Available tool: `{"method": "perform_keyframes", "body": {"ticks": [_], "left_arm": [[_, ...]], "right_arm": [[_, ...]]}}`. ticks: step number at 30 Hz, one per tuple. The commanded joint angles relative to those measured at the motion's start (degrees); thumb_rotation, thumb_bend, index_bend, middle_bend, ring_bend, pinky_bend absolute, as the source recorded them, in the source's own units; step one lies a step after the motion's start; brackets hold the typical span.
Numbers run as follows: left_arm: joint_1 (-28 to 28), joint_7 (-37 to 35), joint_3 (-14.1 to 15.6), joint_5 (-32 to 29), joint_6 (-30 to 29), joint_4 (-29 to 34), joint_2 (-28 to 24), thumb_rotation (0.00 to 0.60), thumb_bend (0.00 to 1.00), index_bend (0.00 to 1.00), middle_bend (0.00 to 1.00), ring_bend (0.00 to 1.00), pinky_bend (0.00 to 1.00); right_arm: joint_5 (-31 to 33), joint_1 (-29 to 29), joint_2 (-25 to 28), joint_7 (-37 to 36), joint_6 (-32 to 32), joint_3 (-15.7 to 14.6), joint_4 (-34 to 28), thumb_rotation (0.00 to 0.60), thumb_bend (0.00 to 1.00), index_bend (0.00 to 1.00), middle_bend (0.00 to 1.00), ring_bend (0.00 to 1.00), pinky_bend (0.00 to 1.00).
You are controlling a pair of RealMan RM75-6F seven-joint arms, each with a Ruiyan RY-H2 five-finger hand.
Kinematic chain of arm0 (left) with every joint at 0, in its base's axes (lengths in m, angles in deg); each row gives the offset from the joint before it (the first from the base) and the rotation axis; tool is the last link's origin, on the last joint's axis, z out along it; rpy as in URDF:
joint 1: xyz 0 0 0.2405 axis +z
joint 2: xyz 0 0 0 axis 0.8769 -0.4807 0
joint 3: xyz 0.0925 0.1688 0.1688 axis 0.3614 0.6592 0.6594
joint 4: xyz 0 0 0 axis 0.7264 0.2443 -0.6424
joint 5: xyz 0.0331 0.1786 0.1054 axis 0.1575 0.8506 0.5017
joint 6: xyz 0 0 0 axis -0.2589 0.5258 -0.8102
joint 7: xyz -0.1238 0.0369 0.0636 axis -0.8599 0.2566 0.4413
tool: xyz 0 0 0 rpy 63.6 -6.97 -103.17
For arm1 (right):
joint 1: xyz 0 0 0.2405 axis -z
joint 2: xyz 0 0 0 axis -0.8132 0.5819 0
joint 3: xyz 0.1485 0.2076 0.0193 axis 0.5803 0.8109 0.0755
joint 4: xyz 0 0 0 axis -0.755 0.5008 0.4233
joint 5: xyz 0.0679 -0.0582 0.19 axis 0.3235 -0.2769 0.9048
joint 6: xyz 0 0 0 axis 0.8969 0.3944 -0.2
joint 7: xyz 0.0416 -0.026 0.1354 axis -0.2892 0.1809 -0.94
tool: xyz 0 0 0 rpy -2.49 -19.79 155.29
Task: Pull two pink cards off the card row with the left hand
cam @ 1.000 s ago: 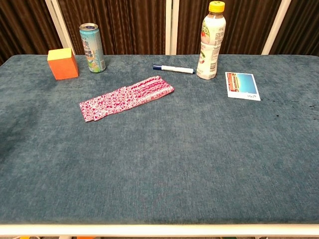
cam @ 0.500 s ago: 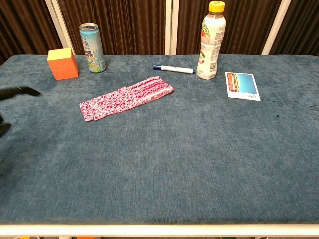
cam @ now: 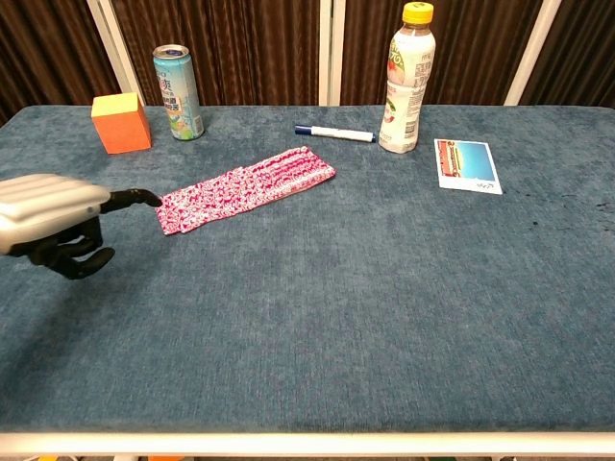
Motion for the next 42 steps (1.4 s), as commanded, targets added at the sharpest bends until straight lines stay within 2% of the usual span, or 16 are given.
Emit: {"method": "perform_keyframes", "body": {"ticks": [1, 7, 13, 27, 42], "left_arm": [[-2.14, 1.51, -1.04, -3.31, 1.65, -3.06, 2.38, 0.6, 0.54, 0.1, 0.91, 0.93, 0.96], [-4.42, 2.88, -1.35, -7.07, 3.02, -6.73, 4.33, 0.6, 0.54, 0.1, 0.91, 0.93, 0.96], [-5.67, 1.48, -1.13, -7.0, 3.21, -9.62, 6.34, 0.6, 0.55, 0.1, 0.91, 0.93, 0.95], [-7.92, 2.22, 0.15, -11.25, 5.24, -11.77, 7.16, 0.6, 0.57, 0.1, 0.91, 0.93, 0.95], [-10.47, 4.78, -0.38, -22.88, 7.39, -16.08, 5.35, 0.6, 0.58, 0.11, 0.92, 0.93, 0.95]], "right_arm": [[0.4, 0.14, 0.04, -0.33, 0.03, 0.06, 0.28, 0.6, 0.3, 0.0, 0.0, 0.0, 0.0], [1.0, 0.44, 0.22, -1.48, 0.11, 0.15, 1.42, 0.6, 0.3, 0.0, 0.0, 0.0, 0.0], [1.01, 0.4, -0.18, -2.17, 0.69, -0.13, 2.32, 0.6, 0.3, 0.0, 0.0, 0.0, 0.0], [0.97, 0.64, -0.29, -3.08, 0.72, -0.23, 3.18, 0.6, 0.3, 0.0, 0.0, 0.0, 0.0], [0.96, 0.22, -0.48, -2.05, 1.03, -0.02, 2.87, 0.6, 0.3, 0.0, 0.0, 0.0, 0.0]]}}
